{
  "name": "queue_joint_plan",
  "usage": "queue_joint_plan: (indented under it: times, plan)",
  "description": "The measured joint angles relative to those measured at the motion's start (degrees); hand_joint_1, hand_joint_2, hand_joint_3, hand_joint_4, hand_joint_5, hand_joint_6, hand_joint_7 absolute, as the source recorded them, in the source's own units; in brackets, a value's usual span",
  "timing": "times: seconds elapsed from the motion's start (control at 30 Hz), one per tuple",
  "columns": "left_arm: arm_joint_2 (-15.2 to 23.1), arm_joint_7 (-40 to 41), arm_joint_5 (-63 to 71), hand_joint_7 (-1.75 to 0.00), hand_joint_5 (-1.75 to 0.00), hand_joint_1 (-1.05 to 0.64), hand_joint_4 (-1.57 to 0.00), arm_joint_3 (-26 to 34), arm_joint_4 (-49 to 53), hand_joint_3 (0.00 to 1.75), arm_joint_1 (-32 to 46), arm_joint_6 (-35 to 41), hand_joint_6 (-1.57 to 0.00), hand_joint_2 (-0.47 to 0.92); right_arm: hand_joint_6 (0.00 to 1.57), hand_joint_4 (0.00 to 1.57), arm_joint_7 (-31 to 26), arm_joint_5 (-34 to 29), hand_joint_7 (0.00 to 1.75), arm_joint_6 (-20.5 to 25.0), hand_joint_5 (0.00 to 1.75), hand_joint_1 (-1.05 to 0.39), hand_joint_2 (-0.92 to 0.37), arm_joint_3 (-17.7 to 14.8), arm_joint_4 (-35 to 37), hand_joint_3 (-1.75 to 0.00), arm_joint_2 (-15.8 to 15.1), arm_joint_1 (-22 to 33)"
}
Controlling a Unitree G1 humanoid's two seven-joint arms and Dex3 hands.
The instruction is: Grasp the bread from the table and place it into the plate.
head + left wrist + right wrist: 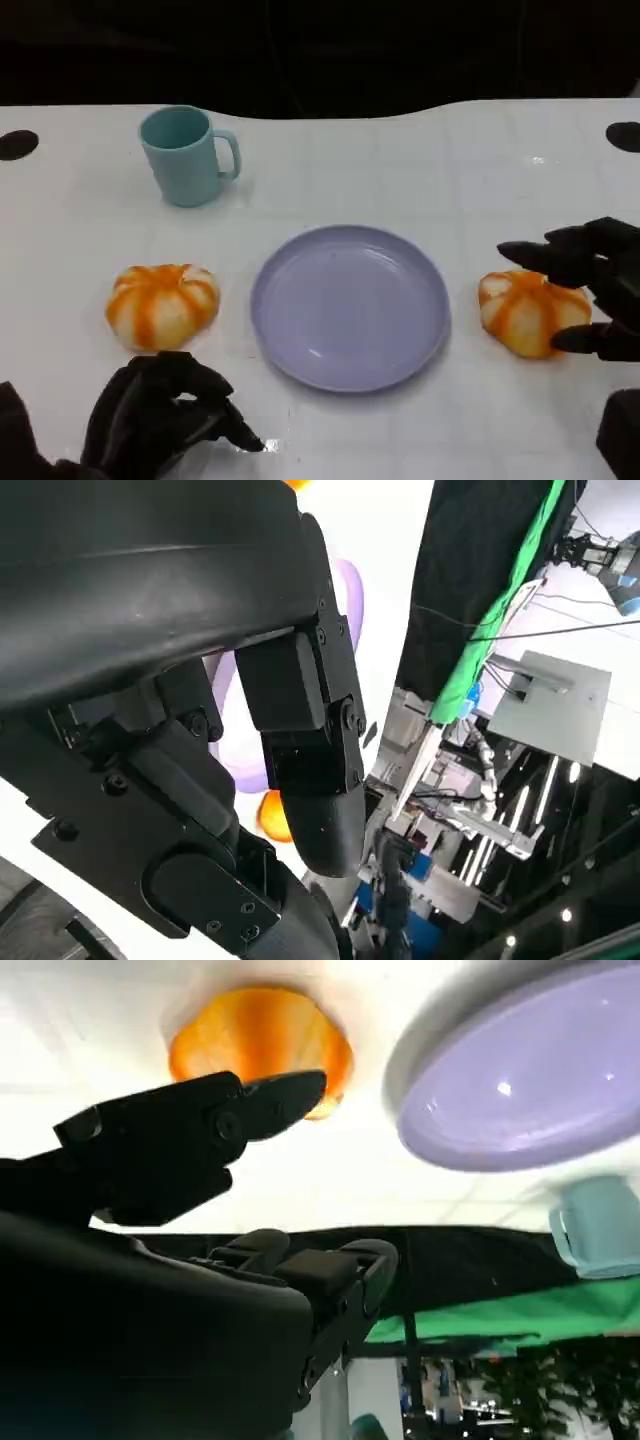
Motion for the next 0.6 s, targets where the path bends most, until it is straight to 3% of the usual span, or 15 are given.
queue_joint_plan:
  times: [0.43, 0.6]
  plan:
    - [-0.3, 0.4, 0.1, -0.22, -0.49, -0.99, -1.57, 0.0, -0.1, 0.00, 0.0, 0.0, -1.57, 0.56, 0.32, 0.03, -1.8, -5.8, 0.00, 4.3, 0.39, -0.45, -0.76, 8.4, 4.6, 0.00, -1.6, -5.0]
    - [-0.4, 0.5, 0.1, -0.22, -0.49, -0.99, -1.57, -0.1, -0.1, 0.00, 0.0, 0.0, -1.57, 0.56, 0.32, 0.10, -3.1, -7.3, 0.00, 5.1, 0.36, -0.46, -0.76, 12.0, 9.1, 0.00, -1.6, -8.3]
